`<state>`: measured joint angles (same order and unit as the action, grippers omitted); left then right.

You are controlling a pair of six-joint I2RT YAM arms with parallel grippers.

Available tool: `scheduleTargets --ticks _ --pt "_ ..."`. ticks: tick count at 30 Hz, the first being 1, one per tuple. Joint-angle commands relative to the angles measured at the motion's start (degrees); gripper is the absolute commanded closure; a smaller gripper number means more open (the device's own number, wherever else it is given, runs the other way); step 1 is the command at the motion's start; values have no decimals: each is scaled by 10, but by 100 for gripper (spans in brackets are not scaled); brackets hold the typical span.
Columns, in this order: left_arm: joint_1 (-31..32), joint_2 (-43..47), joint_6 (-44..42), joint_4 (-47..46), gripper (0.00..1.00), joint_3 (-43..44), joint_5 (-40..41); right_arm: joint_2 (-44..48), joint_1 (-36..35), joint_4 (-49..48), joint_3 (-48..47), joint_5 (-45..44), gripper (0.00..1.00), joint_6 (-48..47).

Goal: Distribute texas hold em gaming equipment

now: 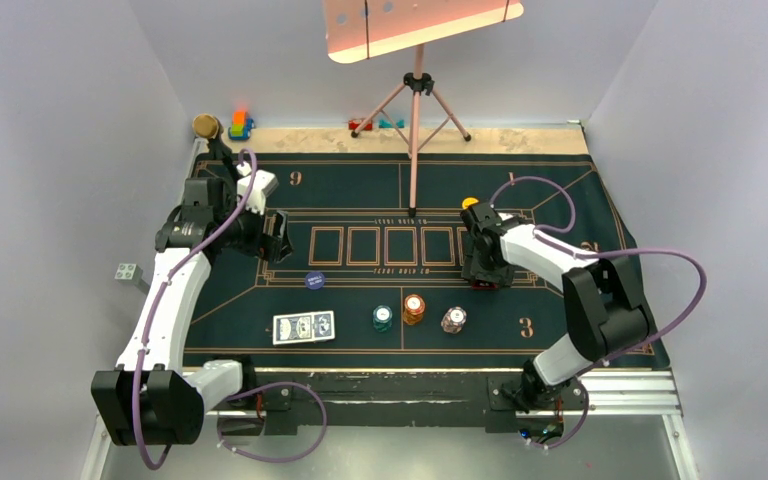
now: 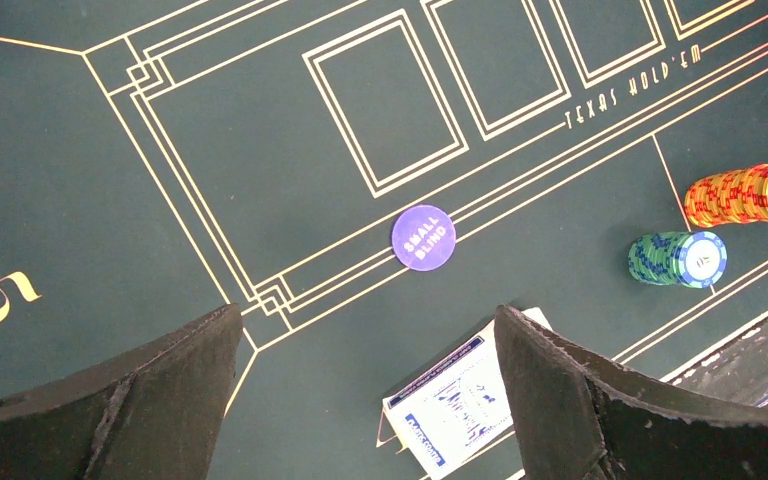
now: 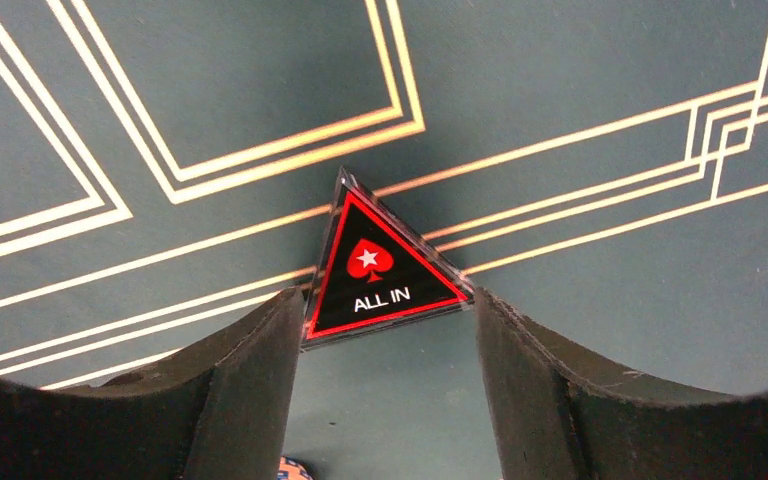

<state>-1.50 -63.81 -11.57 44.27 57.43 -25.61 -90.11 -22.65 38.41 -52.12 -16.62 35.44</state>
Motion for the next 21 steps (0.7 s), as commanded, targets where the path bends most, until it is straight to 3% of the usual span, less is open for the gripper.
scheduleTargets --ticks 1,8,13,16,21 --pt "-3 11 -7 -2 0 19 -18 41 3 32 26 -20 35 48" --pt "-3 12 -9 1 0 19 -23 60 4 62 12 -43 36 57" --pt "-3 13 -6 0 0 18 -22 106 -16 88 -47 -81 32 20" --pt "-3 13 -2 1 0 19 -20 129 -68 80 -97 -79 22 -21" --pt "-3 15 3 14 0 26 -17 139 -218 34 -157 -93 9 -81"
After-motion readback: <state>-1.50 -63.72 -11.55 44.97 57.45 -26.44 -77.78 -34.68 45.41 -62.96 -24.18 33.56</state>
